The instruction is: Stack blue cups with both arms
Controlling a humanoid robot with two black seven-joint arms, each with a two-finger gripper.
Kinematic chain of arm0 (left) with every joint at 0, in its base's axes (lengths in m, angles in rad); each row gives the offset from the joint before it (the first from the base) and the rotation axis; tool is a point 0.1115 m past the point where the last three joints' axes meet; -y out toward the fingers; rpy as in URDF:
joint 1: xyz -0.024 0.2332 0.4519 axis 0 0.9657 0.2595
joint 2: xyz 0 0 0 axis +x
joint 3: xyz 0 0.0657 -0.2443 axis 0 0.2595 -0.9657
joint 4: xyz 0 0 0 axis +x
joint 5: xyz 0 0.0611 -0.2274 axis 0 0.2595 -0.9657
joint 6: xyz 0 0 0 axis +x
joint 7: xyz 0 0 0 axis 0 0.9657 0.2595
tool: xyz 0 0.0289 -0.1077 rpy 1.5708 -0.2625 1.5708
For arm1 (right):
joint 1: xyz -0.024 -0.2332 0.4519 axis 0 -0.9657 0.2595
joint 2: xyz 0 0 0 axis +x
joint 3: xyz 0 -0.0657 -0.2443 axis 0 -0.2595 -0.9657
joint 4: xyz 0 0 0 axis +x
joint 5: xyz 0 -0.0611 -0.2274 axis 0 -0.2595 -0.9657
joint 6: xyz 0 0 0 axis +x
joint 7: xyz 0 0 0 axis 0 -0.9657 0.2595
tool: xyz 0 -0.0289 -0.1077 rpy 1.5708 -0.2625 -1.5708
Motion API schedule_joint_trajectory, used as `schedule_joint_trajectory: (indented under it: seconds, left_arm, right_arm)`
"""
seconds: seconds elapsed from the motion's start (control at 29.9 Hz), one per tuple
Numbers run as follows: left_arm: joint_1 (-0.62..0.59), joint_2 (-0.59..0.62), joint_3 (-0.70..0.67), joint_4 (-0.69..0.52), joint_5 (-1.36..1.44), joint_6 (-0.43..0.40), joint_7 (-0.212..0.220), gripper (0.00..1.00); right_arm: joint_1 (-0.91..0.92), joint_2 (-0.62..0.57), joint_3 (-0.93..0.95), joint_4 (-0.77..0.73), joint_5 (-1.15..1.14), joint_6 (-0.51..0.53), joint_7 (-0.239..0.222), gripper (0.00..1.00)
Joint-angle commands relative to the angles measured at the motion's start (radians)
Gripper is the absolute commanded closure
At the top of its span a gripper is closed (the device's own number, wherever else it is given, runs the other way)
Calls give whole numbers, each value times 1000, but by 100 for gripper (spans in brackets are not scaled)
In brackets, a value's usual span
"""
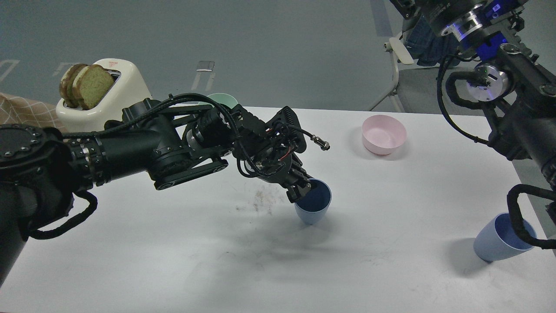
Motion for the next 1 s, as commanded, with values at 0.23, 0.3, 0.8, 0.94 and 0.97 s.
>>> schedule_joint_trajectory:
  seconds: [0.23, 0.3, 0.8, 0.94, 0.97]
  left_arm:
    - [-62, 12, -12, -32, -123, 0, 0, 7]
    - [-82, 15, -15, -34, -154, 0, 0, 5]
    - [-26, 238, -344, 64, -971, 0, 15, 5]
    - [56, 227, -388, 133, -1305, 36, 41, 5]
    - [59, 227, -388, 139, -1339, 42, 42, 5]
  right_arm:
    - [0, -13, 0, 0, 0, 0, 0, 0]
    - [0, -15, 0, 2, 0, 0, 0, 0]
    - [-9, -586, -388, 448, -25, 0, 0, 0]
    - [-50, -847, -442, 629, -213, 0, 0, 0]
    - [-67, -881, -442, 650, -254, 0, 0, 0]
